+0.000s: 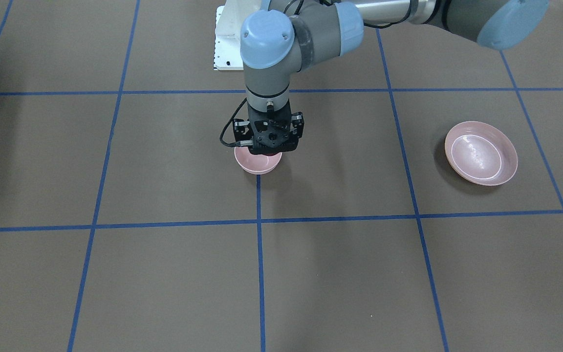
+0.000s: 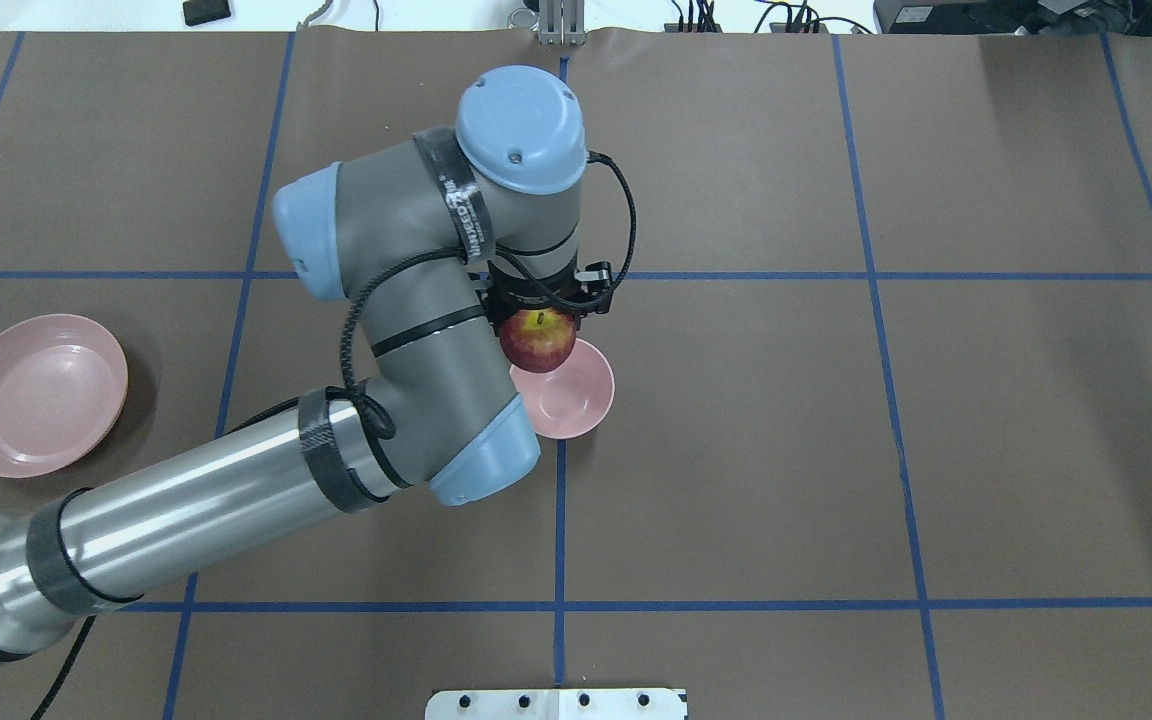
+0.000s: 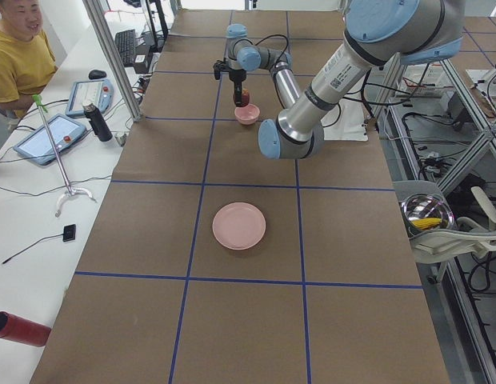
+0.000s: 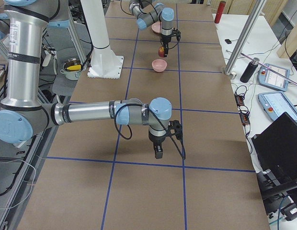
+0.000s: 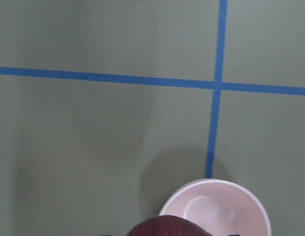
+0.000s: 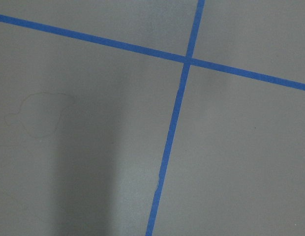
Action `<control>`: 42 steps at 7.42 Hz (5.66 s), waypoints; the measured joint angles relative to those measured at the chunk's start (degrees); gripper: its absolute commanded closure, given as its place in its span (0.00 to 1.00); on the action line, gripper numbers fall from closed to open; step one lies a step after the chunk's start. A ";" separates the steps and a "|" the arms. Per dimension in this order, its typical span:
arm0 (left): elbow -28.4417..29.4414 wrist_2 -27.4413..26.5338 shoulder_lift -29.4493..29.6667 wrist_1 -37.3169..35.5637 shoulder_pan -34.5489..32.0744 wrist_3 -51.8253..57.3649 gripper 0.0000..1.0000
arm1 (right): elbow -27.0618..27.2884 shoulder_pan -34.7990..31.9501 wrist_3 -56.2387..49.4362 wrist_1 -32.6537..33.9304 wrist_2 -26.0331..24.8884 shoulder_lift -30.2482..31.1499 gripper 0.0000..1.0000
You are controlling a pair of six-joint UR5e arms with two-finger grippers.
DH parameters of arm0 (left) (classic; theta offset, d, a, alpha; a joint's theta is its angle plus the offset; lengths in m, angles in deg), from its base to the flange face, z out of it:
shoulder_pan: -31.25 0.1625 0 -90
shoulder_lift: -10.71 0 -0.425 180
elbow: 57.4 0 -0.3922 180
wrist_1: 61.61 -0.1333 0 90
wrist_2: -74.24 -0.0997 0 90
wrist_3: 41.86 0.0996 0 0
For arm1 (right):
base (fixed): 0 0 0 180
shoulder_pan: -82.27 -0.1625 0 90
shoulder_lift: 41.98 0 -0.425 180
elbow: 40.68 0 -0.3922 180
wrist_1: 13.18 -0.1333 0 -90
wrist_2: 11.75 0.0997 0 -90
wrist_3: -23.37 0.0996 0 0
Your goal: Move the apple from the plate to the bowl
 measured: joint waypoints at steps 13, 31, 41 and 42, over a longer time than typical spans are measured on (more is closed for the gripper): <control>1.55 -1.49 -3.56 7.56 4.48 -1.30 0.03 | -0.21 0.00 0.10 0.00 0.23 -0.17 0.00; -19.95 16.46 -51.58 -1.80 -49.95 79.92 0.02 | -1.31 -0.18 0.58 0.00 0.20 -0.61 0.00; -19.23 24.57 -60.54 2.40 -59.81 79.80 0.02 | -1.03 -0.14 1.16 -0.02 0.24 -1.10 0.00; -19.52 24.77 -60.58 2.64 -59.86 79.77 0.02 | -0.93 -0.15 1.16 -0.04 0.27 -1.12 0.00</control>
